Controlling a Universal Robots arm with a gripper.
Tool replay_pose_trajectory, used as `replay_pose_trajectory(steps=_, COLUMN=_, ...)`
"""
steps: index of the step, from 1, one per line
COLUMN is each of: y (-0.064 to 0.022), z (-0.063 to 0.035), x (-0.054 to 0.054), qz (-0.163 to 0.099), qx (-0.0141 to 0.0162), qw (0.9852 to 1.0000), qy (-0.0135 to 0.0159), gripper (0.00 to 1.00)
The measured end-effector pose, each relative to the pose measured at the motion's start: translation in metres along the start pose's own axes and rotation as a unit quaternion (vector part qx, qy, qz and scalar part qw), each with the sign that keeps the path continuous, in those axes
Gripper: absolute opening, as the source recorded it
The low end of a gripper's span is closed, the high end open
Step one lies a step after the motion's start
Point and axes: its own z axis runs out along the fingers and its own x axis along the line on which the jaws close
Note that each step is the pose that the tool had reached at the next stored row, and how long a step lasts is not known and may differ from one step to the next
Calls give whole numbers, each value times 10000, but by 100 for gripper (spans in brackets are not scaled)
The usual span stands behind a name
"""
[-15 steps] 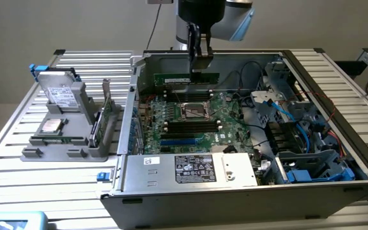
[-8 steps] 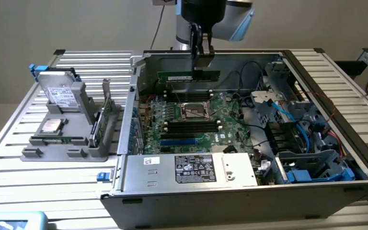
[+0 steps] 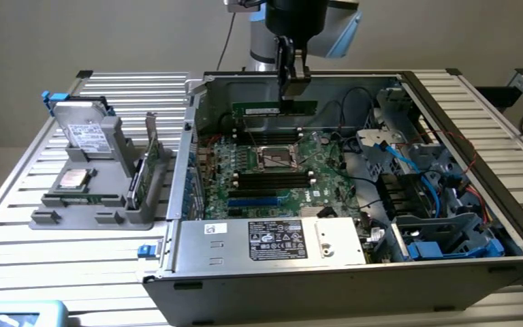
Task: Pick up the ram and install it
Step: 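Pick up the ram and move it above insertion slot, then insert the ram into the slot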
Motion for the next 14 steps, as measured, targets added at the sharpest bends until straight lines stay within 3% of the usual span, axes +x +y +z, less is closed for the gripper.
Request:
replay_pose_trajectory(steps=5, y=-2, z=20, x=-35, qz=0, qx=0, qw=10000, qy=26, gripper=14)
replay_pose_trajectory(steps=14, y=-2, z=67, x=-39, qz=0, qx=-1, qw=10000, qy=32, gripper=14)
